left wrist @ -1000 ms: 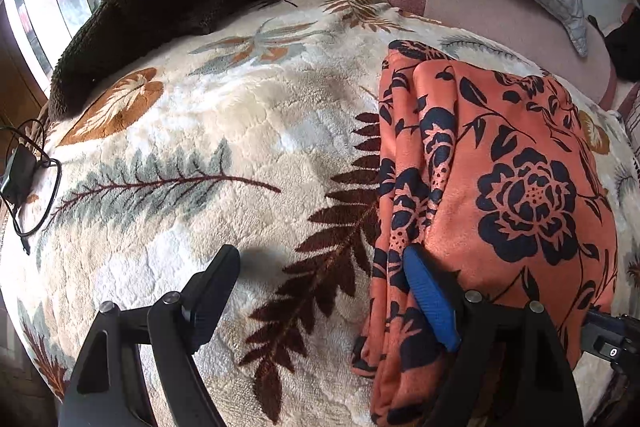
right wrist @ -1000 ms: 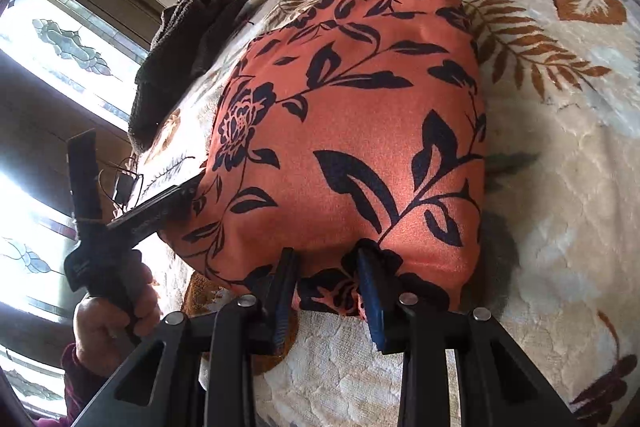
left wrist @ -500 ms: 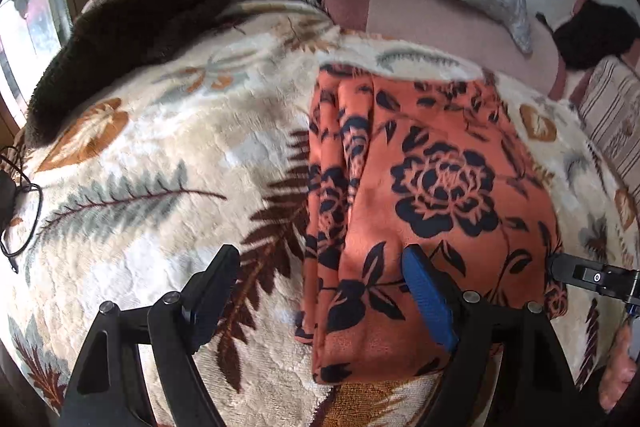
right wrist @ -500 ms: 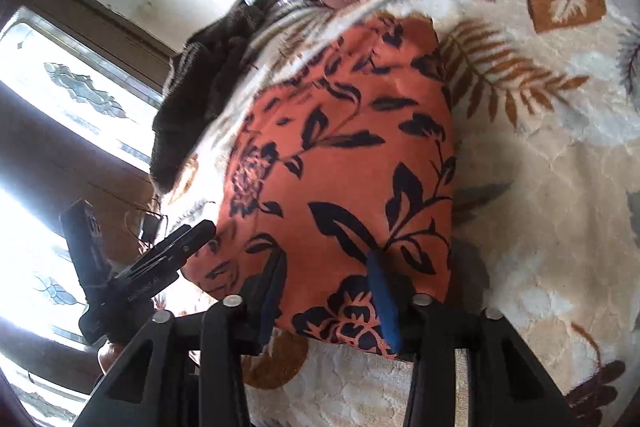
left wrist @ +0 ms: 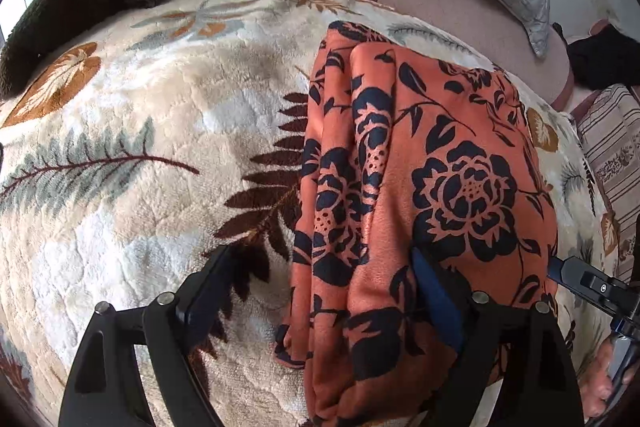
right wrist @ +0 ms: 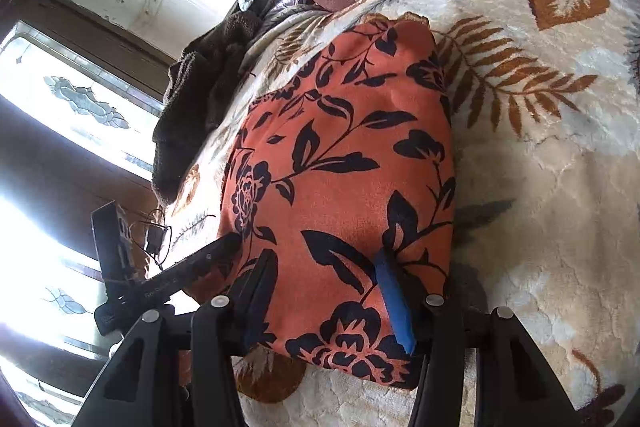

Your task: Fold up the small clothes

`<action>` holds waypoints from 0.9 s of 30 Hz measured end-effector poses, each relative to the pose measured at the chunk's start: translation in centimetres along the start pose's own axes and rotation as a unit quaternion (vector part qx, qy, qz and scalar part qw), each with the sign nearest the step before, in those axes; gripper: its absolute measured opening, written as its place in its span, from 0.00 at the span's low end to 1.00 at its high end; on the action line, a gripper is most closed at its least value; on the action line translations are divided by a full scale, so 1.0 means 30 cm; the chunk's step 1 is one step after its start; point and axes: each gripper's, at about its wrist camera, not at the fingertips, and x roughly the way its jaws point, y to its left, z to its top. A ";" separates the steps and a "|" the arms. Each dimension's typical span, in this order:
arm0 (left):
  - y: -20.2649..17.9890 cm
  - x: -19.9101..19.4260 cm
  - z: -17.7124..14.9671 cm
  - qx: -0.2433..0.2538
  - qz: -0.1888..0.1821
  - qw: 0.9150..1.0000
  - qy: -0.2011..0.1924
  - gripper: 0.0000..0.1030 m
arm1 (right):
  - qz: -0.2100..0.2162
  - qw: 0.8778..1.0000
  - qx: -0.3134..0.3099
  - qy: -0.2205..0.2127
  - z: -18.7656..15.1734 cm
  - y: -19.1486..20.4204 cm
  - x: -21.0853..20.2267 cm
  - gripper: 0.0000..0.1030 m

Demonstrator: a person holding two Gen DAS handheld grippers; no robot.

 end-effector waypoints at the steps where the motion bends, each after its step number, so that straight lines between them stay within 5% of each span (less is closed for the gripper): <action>1: 0.001 -0.002 0.007 -0.004 -0.001 1.000 -0.001 0.91 | -0.002 1.000 -0.006 -0.001 0.007 0.009 0.001 0.54; 10: 0.020 -0.065 0.100 -0.031 0.003 0.997 -0.075 0.90 | 0.029 0.995 0.049 -0.080 0.109 -0.074 -0.092 0.55; 15: 0.014 -0.001 0.122 -0.059 -0.035 0.997 -0.040 0.90 | 0.031 0.987 0.101 -0.119 0.142 -0.159 -0.129 0.55; 19: -0.007 0.042 0.120 -0.058 -0.004 0.998 -0.023 0.91 | 0.055 0.983 0.102 -0.145 0.197 -0.190 -0.144 0.55; 22: 0.004 0.049 0.113 -0.069 -0.013 0.997 -0.019 0.91 | 0.083 0.979 0.111 -0.149 0.275 -0.201 -0.105 0.55; 25: 0.002 0.047 0.106 -0.058 -0.008 0.998 -0.026 0.92 | 0.030 0.986 0.105 -0.127 0.341 -0.211 -0.039 0.56; 27: 0.000 0.048 0.104 -0.049 -0.005 0.998 -0.029 0.93 | -0.005 0.991 0.088 -0.106 0.382 -0.219 0.005 0.67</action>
